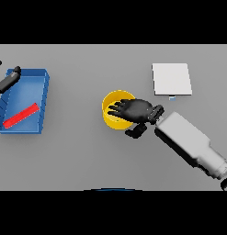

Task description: Pick up the red beaker and tilt it to pour out 1 green nut into yellow bowl. Pick up the yellow bowl and place it on the metallic measuring scale.

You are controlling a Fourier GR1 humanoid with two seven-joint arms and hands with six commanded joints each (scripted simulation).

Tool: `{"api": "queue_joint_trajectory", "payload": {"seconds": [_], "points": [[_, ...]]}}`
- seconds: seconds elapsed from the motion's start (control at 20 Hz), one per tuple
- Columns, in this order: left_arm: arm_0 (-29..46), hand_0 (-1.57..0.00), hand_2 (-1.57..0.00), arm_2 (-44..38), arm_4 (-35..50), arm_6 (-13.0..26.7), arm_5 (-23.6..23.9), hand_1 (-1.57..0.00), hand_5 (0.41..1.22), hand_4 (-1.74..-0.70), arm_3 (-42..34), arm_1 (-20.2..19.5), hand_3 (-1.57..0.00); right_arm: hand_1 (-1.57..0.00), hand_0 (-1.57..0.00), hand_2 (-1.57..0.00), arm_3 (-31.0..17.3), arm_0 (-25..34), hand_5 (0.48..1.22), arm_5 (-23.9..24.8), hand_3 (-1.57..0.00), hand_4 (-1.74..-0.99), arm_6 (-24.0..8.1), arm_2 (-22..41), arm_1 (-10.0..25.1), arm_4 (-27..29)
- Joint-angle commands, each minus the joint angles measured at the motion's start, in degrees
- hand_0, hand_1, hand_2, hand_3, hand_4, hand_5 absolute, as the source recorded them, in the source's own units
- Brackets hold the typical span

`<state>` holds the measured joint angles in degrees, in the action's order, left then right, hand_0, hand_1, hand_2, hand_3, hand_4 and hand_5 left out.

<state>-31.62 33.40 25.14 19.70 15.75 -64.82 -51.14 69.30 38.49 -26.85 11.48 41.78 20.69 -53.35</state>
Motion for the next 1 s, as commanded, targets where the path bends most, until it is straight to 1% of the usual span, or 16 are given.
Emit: {"api": "queue_joint_trajectory", "payload": {"seconds": [0.0,0.1,0.15,0.2,0.3,0.35,0.4,0.45,0.5,0.55,0.6,0.65,0.7,0.8,0.9,0.95], "points": [[0.0,0.00,0.00,-0.1,0.0,0.0,0.0,0.00,0.684,-0.72,-0.1,-0.2,0.00,0.00,0.00,0.00,-1.4,0.8,0.735,-0.4,0.00,-1.275,0.0,-0.1,-0.1,0.0],[0.5,0.00,0.00,-0.1,0.1,-0.2,0.3,0.00,0.688,-0.72,-1.2,-0.6,0.00,0.00,0.00,0.00,-2.6,1.6,0.746,-1.1,0.00,-1.290,-0.3,0.4,-0.9,-0.1],[0.6,0.00,0.00,0.0,0.1,-0.2,0.7,0.00,0.688,-0.72,-0.8,0.1,0.00,0.00,0.00,0.00,-3.5,2.0,0.753,-1.0,0.00,-1.297,-0.2,0.1,-1.5,0.3],[0.9,0.00,0.00,-0.3,0.4,-0.9,0.6,0.00,0.686,-0.72,-0.9,-0.3,0.00,0.00,0.00,0.00,-3.2,1.8,0.763,-1.8,0.00,-1.305,-1.0,-0.2,-2.1,0.8],[0.5,0.00,0.00,-0.4,0.2,-0.6,0.4,0.00,0.686,-0.71,-0.5,-0.5,0.00,-0.02,0.00,-0.02,-3.4,1.4,0.810,-2.5,-0.04,-1.336,-2.7,-0.8,-2.6,1.3],[0.5,0.00,0.00,-0.6,0.5,-0.8,-0.1,0.00,0.689,-0.71,-0.5,-1.0,0.00,-0.10,-0.11,-0.09,-3.6,1.7,0.842,-3.1,-0.10,-1.360,-2.6,-0.8,-2.8,1.3],[0.1,0.00,0.00,-0.4,0.3,-0.3,0.0,0.00,0.691,-0.71,-0.5,-0.6,0.00,-0.24,-0.29,-0.18,-3.4,1.8,0.873,-3.6,-0.17,-1.387,-2.4,-0.6,-2.5,1.2],[-0.1,0.00,0.00,-0.3,0.4,-0.2,-0.1,0.00,0.692,-0.72,-0.8,-0.3,0.00,-0.47,-0.54,-0.31,-3.7,1.9,0.943,-3.2,-0.26,-1.420,-1.8,-0.3,-2.3,0.8],[0.5,0.00,0.00,-0.3,0.4,-0.4,0.5,0.00,0.692,-0.72,-1.3,-0.4,0.00,-0.69,-0.75,-0.48,-3.5,1.7,0.999,-2.8,-0.35,-1.454,-1.1,0.1,-1.8,0.5],[0.2,0.00,0.00,-0.5,0.5,-0.5,0.1,0.00,0.692,-0.72,-1.1,-0.7,0.00,-0.87,-0.91,-0.69,-3.4,1.4,1.043,-2.2,-0.46,-1.512,-1.7,0.0,-2.0,0.6],[0.9,0.00,0.00,-0.4,0.5,-0.8,0.2,0.00,0.693,-0.72,-1.8,-1.2,0.00,-1.01,-1.05,-0.87,-3.6,1.6,1.079,-2.3,-0.57,-1.552,-1.0,0.1,-1.9,1.0],[0.8,0.00,0.00,-0.6,0.3,-1.4,-0.2,0.00,0.696,-0.72,-0.8,-1.1,0.00,-1.12,-1.15,-1.01,-3.4,1.3,1.107,-1.7,-0.72,-1.586,-0.3,0.1,-1.6,1.3],[0.5,0.00,0.00,-0.8,0.6,-1.0,-0.2,0.00,0.696,-0.72,-0.9,-1.2,0.00,-1.21,-1.23,-1.12,-3.4,1.5,1.130,-1.8,-0.83,-1.614,-0.8,0.1,-1.8,1.6],[0.8,0.00,0.00,-0.7,0.7,-0.9,0.0,0.00,0.698,-0.73,-1.7,-1.4,0.00,-1.34,-1.36,-1.19,-3.3,1.8,1.163,-1.9,-1.04,-1.660,0.1,0.5,-1.3,1.6],[0.6,0.00,0.00,-0.3,0.4,-0.4,-0.3,0.00,0.695,-0.72,-1.7,-1.4,0.00,-1.42,-1.43,-1.24,-3.6,2.0,1.184,-0.6,-1.18,-1.689,-0.3,0.6,-1.8,1.3],[0.4,0.00,0.00,-0.4,0.5,-0.5,-0.5,0.00,0.697,-0.72,-1.5,-1.4,0.00,-1.45,-1.46,-1.26,-3.6,2.0,1.191,0.2,-1.22,-1.699,0.3,0.5,-1.6,1.5]]}}
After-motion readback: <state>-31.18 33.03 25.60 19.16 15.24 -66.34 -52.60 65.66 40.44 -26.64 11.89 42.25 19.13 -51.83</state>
